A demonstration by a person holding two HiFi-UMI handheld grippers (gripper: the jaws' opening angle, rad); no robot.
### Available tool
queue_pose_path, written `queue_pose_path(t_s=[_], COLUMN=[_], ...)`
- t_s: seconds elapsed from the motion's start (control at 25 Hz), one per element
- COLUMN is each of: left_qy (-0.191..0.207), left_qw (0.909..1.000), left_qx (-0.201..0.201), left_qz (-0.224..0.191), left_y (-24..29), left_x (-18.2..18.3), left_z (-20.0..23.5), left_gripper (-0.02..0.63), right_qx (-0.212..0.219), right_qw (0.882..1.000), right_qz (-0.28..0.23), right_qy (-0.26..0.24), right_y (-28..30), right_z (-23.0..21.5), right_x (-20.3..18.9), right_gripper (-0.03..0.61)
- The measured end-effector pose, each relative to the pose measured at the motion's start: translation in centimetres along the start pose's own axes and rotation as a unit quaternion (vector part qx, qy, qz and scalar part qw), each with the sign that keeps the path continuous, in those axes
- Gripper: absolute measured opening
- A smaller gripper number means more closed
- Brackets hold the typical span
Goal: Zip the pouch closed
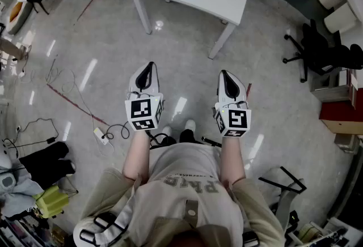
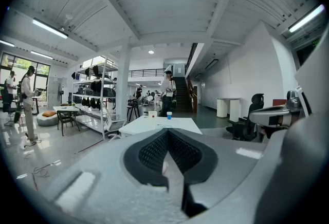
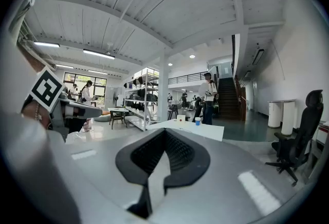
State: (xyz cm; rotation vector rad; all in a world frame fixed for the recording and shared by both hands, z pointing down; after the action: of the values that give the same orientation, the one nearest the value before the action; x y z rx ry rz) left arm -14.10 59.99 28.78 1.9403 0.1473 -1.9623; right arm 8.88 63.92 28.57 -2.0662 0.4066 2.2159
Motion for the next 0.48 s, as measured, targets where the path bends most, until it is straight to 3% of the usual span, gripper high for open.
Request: queue_pose_path(t_s=[0.48], left_qy=[0.005], left_qw=[0.9999], left_qx=[0.012], left_qz=[-0.004], left_y=[0.9], left_x=[0.4], left_z=[-0.3], left_gripper=[0.008], right_qx=[0.005], right_qw=[1.000], right_qz=[-0.001], right_qy=[-0.011], right_y=[0.4], right_z=[-1.4], right_x=[0.1], right_gripper=[0.000])
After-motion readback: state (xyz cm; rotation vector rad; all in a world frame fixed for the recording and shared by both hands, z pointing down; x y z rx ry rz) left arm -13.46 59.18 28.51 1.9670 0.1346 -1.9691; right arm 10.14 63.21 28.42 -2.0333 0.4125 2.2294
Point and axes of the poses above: the fingertips, and each gripper's own axes: y forward along the fingers, z to its left, x out of its top, the point moved 1 cm from there along -y, backward along the fingers, and after that the axes turned 1 degree about -x, right-handed, at the moved point
